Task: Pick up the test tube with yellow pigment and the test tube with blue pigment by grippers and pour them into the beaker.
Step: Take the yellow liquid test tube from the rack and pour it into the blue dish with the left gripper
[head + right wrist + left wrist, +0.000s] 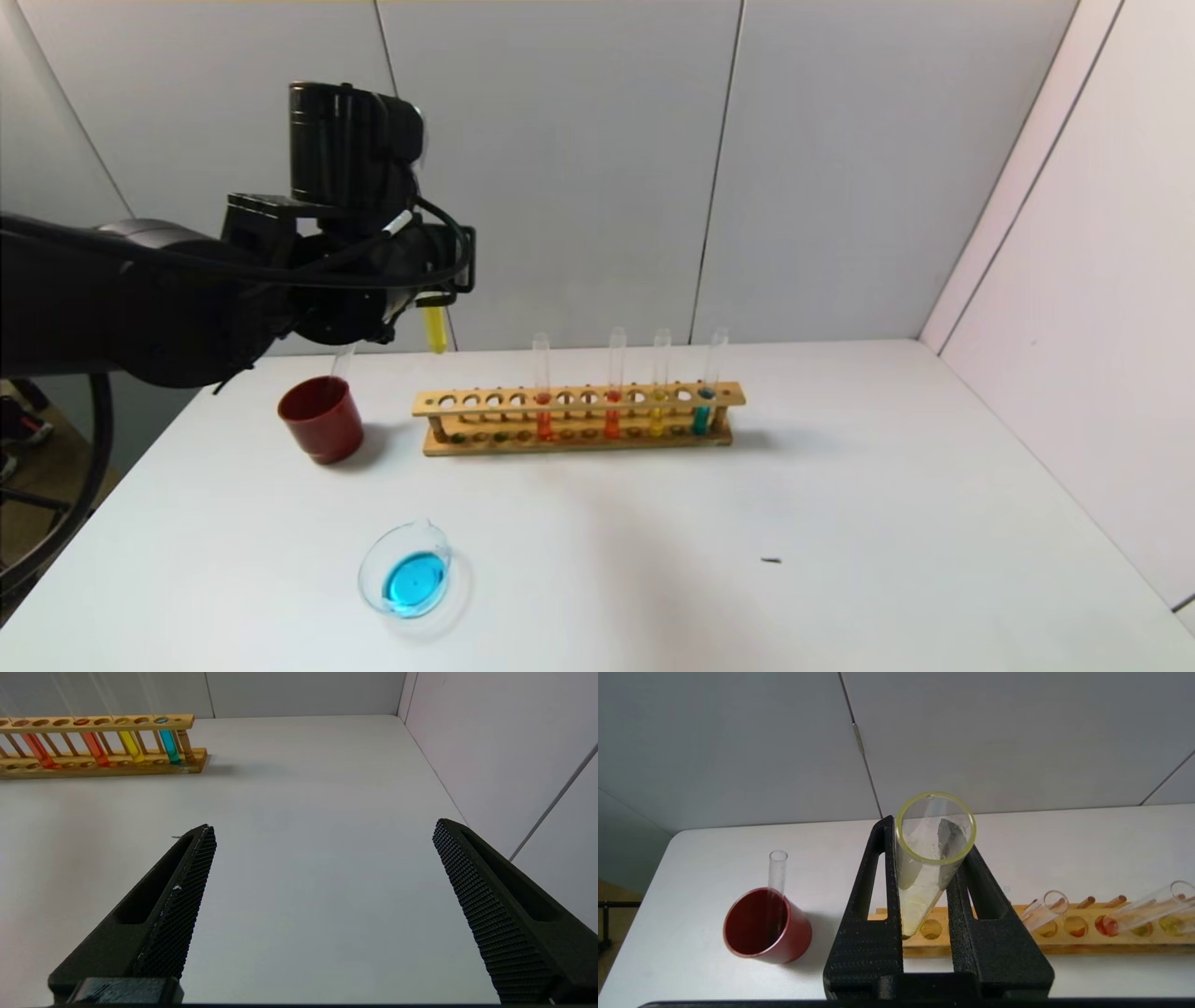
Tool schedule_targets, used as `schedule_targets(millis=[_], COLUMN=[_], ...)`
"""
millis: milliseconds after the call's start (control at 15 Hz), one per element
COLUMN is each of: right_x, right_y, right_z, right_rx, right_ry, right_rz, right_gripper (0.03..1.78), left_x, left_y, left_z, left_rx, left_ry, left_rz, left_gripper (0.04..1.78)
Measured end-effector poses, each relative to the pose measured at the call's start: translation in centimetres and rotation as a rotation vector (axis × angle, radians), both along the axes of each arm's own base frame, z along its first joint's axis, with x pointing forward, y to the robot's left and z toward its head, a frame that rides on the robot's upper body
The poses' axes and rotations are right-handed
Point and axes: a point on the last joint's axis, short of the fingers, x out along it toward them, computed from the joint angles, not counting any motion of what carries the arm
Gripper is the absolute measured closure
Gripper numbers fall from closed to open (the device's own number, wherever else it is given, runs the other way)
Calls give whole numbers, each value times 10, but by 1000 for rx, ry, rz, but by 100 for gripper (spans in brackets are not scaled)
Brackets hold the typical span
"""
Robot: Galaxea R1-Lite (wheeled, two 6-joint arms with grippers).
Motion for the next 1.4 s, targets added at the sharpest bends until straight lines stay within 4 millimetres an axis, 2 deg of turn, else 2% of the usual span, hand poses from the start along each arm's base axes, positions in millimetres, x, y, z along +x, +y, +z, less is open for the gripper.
schedule_targets(millis=[267, 533, 1000, 1400], right_x=[0, 0, 0, 0], right_y=[0, 0, 0, 0], right_z=[0, 0, 0, 0], right_rx=[0, 0, 0, 0], right_ry=[0, 0, 0, 0], right_rz=[0, 0, 0, 0], right_gripper=[11, 11, 11, 11], left_x=[-31, -58, -93, -103], left_y=[18, 35, 57, 62], left_z=[-1, -15, -67, -102], left_rx=[23, 47, 140, 210], left_ry=[38, 76, 227, 346], left_rz=[3, 14, 8, -8], left_gripper=[150, 150, 150, 150])
